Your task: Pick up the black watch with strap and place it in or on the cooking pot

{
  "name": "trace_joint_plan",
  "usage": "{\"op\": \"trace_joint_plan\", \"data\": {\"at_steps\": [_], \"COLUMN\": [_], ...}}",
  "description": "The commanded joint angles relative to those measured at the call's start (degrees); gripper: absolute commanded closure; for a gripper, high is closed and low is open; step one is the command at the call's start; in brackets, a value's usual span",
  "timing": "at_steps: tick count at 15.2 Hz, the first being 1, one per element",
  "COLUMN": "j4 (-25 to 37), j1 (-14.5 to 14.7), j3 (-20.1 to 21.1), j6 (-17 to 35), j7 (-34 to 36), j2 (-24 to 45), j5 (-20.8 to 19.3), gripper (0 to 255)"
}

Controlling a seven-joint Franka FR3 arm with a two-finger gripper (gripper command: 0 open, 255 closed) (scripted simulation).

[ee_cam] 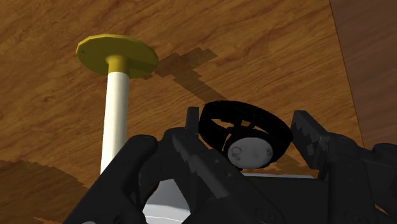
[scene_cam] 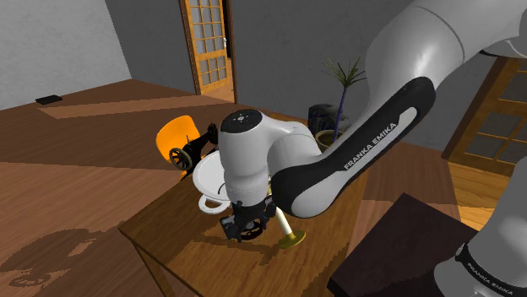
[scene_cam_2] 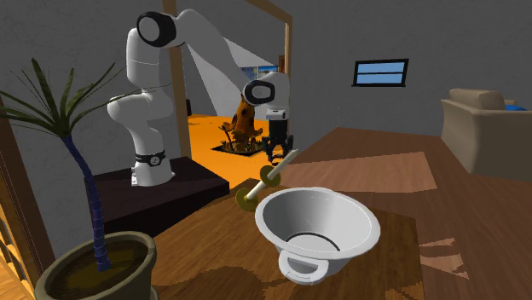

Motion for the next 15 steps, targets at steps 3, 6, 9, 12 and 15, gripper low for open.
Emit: {"op": "trace_joint_plan", "data": {"at_steps": [3, 6, 9, 12, 15], "j4": [0.59, 1.14, 2.61, 6.10, 10.21], "j1": [-0.57, -0.99, -1.81, -3.41, -4.82], "j3": [0.87, 1.43, 1.19, -0.38, -1.87], "j6": [-2.28, -4.09, -5.58, -6.54, -7.76], "j7": [-1.38, -2.48, -4.26, -7.38, -10.40], "j2": [-2.10, -3.70, -3.99, -1.55, 1.25], "j5": [1.94, 3.40, 4.03, 3.13, 2.25], "gripper": [255, 255, 255, 255, 255]}}
